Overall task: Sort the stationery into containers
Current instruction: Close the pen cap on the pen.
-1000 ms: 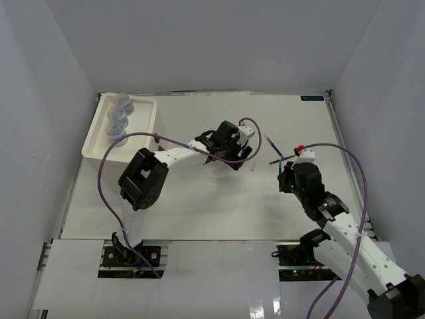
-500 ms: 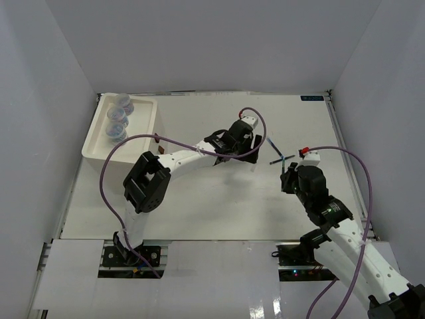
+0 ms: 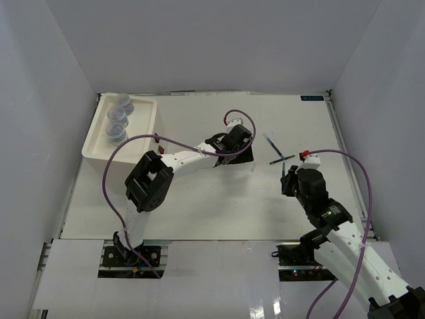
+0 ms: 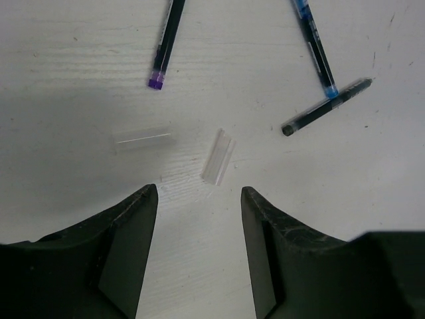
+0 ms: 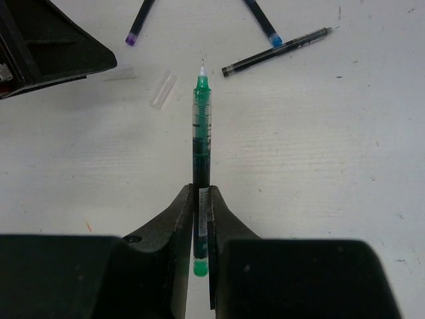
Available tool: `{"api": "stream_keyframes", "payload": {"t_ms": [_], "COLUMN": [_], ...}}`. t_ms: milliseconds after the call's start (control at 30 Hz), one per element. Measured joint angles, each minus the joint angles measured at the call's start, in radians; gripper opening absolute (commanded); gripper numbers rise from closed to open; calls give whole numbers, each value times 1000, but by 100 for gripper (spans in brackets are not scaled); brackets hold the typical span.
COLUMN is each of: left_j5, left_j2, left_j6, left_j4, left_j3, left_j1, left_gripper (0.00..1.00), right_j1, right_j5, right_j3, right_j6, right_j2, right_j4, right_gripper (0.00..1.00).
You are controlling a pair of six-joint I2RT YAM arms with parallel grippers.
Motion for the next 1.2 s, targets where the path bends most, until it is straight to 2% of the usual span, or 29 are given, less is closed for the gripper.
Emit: {"api": "stream_keyframes", "payload": {"t_ms": [500, 867, 1200], "left_j5": [-60, -123, -142], "left_j2": [60, 119, 138], "left_j6": [-284, -375, -386], "left_j4": [-22, -67, -77], "left_j3": [-24, 32, 63], "left_j1": [0, 6, 62], "left_gripper": [61, 61, 60], "right_j1": [0, 0, 0], "right_j5": [-5, -12, -27], "right_j3": [-23, -26, -40], "right_j6": [2, 2, 2], "right_j2": [-21, -35, -45], "right_j4": [1, 1, 2], "right_gripper": [8, 8, 8]}}
